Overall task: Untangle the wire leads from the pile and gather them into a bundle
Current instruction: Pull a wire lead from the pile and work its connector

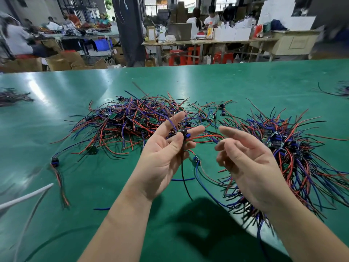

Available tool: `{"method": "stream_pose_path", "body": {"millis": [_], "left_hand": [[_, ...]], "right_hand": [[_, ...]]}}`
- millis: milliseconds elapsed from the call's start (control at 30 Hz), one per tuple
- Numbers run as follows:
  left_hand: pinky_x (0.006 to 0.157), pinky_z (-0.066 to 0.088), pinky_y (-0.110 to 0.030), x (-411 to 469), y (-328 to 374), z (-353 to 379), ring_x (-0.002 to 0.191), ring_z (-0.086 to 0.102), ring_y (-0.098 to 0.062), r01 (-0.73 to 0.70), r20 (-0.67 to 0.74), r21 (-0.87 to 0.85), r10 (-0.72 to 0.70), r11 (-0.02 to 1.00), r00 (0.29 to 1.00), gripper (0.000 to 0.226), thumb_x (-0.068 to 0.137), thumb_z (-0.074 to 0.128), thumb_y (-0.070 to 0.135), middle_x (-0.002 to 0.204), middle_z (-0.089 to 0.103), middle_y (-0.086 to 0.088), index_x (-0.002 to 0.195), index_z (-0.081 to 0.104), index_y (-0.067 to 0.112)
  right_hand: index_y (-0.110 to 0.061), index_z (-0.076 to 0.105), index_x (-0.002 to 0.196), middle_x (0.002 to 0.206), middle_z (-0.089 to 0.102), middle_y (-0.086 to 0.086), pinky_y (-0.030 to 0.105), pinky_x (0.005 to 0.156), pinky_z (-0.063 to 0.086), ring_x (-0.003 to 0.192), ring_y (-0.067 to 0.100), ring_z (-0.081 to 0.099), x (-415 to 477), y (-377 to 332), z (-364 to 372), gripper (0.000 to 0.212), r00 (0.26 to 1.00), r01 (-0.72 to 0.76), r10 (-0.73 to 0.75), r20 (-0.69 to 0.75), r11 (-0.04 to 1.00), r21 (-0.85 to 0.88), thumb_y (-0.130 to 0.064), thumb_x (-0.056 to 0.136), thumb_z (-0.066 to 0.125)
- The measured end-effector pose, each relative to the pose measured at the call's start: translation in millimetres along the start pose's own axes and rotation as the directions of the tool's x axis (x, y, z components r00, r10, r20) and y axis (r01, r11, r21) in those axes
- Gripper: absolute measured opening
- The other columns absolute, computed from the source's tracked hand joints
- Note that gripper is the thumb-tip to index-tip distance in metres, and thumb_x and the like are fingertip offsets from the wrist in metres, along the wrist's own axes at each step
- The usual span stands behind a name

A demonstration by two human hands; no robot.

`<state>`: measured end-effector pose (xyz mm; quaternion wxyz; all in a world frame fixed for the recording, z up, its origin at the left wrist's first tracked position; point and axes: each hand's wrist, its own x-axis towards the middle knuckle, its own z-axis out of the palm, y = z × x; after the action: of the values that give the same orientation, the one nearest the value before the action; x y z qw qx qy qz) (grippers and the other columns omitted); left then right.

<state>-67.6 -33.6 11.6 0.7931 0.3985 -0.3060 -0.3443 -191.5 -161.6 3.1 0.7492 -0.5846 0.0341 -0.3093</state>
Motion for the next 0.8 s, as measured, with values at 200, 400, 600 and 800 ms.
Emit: {"method": "stream_pose_path", "body": {"millis": [200,400,600,800], "left_hand": [[0.070,0.054,-0.021,4,-3,3,0.088,0.070,-0.014,-0.014,-0.158,-0.154,-0.011,0.988,0.987,0.020,0.087,0.044,0.023,0.104,0.073,-0.002,0.105,0.051,0.017],[0.065,0.059,-0.029,8,-1,-2,0.056,0.067,-0.009,-0.001,-0.296,-0.320,-0.099,0.947,0.950,0.022,0.101,0.036,0.021,0.092,0.075,-0.001,0.100,0.058,0.018],[0.055,0.056,-0.024,9,-2,-1,0.042,0.057,-0.004,0.046,-0.309,-0.289,-0.138,0.956,0.941,0.023,0.101,0.037,0.024,0.095,0.074,0.001,0.101,0.060,0.020],[0.039,0.044,-0.017,7,-6,-1,0.036,0.043,-0.005,0.162,-0.193,-0.234,-0.209,0.959,0.959,0.029,0.099,0.037,0.026,0.096,0.073,-0.001,0.109,0.063,0.018]], "right_hand": [[-0.009,0.071,0.111,0.100,0.069,-0.006,0.016,0.081,0.046,0.090,0.006,0.064,-3,-10,-7,0.035,0.813,0.038,0.262,0.520,0.867,-0.497,0.008,0.082,0.062],[-0.006,0.075,0.081,0.098,0.073,0.000,0.024,0.085,0.051,0.100,0.014,0.067,-8,-10,6,0.046,0.815,-0.060,0.349,0.462,0.845,-0.532,0.024,0.076,0.041],[-0.021,0.054,0.120,0.108,0.064,0.001,0.033,0.091,0.041,0.105,0.020,0.056,-2,21,7,0.027,0.970,0.207,0.115,0.214,0.067,-0.976,-0.025,0.094,0.050],[-0.033,0.020,0.143,0.150,0.035,-0.005,0.031,0.118,0.008,0.141,0.010,0.025,-7,41,18,0.060,0.849,0.309,0.327,0.414,0.327,-0.893,-0.034,0.093,0.051]]}}
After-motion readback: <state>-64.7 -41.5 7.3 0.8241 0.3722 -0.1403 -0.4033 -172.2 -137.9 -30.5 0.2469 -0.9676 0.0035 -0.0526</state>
